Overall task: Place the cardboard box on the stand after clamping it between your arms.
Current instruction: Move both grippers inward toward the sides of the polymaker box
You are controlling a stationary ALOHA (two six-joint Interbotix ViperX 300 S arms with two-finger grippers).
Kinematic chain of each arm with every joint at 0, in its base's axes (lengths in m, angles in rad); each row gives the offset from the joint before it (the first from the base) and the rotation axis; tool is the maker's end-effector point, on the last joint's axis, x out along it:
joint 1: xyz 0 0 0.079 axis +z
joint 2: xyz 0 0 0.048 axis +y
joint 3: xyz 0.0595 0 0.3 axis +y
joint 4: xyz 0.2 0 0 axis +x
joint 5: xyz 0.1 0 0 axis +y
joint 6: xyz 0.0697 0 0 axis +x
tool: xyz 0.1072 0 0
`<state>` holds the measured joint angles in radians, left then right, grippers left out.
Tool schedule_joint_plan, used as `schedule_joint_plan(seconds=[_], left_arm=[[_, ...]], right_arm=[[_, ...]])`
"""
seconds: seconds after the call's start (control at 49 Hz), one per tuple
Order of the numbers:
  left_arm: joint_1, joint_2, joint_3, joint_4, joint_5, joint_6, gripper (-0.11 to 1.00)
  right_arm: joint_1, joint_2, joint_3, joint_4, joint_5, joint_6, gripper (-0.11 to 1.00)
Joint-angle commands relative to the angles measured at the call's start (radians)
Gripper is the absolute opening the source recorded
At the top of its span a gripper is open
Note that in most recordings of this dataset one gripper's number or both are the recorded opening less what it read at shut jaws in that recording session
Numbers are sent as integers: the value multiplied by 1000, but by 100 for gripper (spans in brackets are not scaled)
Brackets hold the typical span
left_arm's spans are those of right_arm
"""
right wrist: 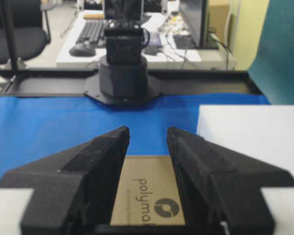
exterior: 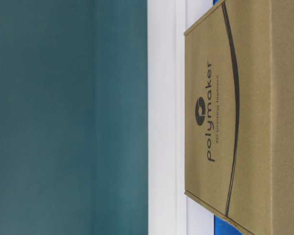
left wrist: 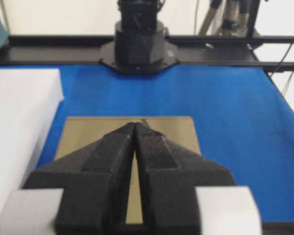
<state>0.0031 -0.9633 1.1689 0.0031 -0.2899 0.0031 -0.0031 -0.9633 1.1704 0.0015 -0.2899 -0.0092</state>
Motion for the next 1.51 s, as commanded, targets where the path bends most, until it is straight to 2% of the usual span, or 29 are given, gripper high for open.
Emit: schedule_joint_plan(seconds=[0.0, 0.061, 0.143, 0.245, 0.367, 0.591, 0.734, 0.836, 0.979, 1.142, 1.203, 1.264, 1.407, 1.489], left_arm=[[3, 12, -51, 40, 8, -20, 5], [3, 18, -69, 40, 40, -26, 5], [3, 28, -91, 40, 120, -32, 0], [3, 49, -126, 40, 261, -51, 0], [2, 106, -199, 40, 488, -66, 0], [2, 202, -270, 43, 689, -60, 0], [2, 276, -291, 43, 776, -60, 0], [2, 328, -310, 46, 827, -58, 0], [2, 390, -331, 51, 876, -46, 0], [0, 449, -336, 51, 867, -40, 2], [2, 465, -333, 51, 853, -44, 11], [0, 482, -328, 51, 833, -52, 27], [5, 532, -316, 51, 770, -71, 69], [11, 574, -308, 51, 738, -74, 86]], right_arm=[[-3, 9, -11, 5, -5, 15, 14], [-3, 8, -31, 35, 55, 25, 17], [-3, 8, -67, 49, 199, 38, 7], [-8, 14, -124, 48, 426, 41, 2], [-11, 49, -190, 46, 667, 40, 2], [-5, 181, -273, 38, 962, 34, 2], [-5, 273, -284, 12, 1043, 32, 2], [-6, 337, -302, -6, 1040, 29, 2], [-9, 426, -322, -8, 1034, 23, 4], [-8, 508, -334, -8, 1002, 15, 13], [-8, 525, -333, -6, 976, 15, 19], [-8, 537, -328, -8, 956, 14, 31], [-8, 571, -299, -8, 930, 18, 72], [-8, 600, -282, -8, 911, 20, 91]])
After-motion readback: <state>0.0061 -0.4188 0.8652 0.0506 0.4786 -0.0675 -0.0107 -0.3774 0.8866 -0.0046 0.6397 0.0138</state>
